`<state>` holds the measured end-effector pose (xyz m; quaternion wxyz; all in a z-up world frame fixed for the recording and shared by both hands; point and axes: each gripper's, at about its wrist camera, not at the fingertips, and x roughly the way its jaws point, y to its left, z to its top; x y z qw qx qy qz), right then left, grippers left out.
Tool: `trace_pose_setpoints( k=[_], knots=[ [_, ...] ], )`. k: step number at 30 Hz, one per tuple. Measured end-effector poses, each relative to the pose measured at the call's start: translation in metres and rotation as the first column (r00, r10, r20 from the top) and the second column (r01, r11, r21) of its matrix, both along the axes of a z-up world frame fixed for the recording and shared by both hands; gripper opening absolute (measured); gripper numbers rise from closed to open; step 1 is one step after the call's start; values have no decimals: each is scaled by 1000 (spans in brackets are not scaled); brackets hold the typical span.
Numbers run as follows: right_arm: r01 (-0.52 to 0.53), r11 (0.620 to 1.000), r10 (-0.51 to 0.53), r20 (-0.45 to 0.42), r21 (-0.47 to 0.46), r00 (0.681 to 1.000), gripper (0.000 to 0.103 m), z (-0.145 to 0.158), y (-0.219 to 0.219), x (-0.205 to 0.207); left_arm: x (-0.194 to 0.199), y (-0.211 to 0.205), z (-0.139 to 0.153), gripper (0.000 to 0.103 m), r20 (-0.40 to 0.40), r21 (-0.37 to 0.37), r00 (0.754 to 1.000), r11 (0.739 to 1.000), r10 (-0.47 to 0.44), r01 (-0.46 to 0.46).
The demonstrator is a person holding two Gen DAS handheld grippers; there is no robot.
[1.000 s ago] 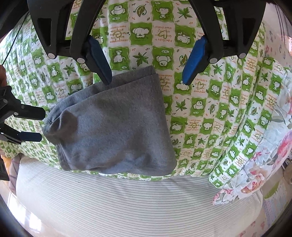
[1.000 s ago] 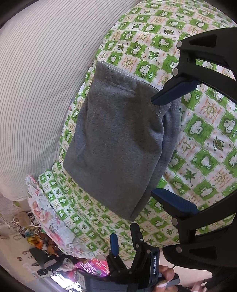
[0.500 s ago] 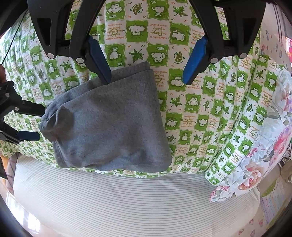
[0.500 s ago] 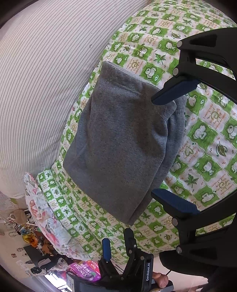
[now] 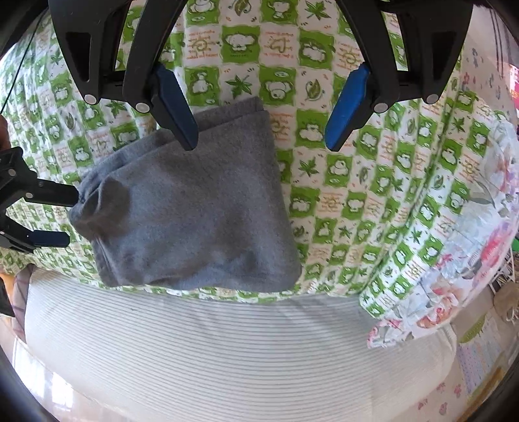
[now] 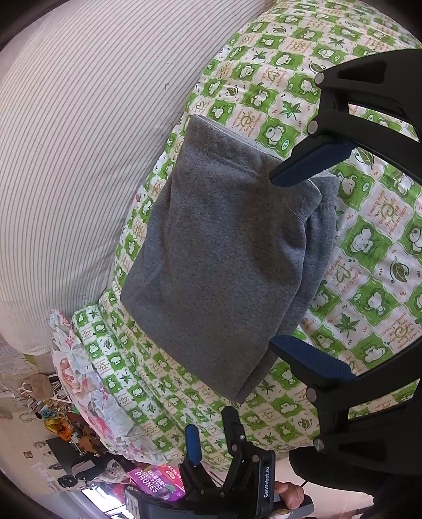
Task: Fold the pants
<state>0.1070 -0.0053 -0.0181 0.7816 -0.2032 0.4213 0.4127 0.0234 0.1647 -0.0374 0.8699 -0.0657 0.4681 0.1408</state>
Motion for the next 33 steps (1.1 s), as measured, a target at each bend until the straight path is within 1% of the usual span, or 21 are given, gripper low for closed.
trace_pose_setpoints(
  k=[9, 33],
  knots=[
    [2, 1000, -2, -5, 9, 1000, 93, 1, -1, 0, 2, 0, 0, 81, -4, 10, 1000, 1000, 3, -3],
    [-12, 1000, 12, -17, -12, 1000, 93, -7, 4, -3, 7, 3, -4, 81, -5, -13, 1000, 1000, -17, 17]
  ],
)
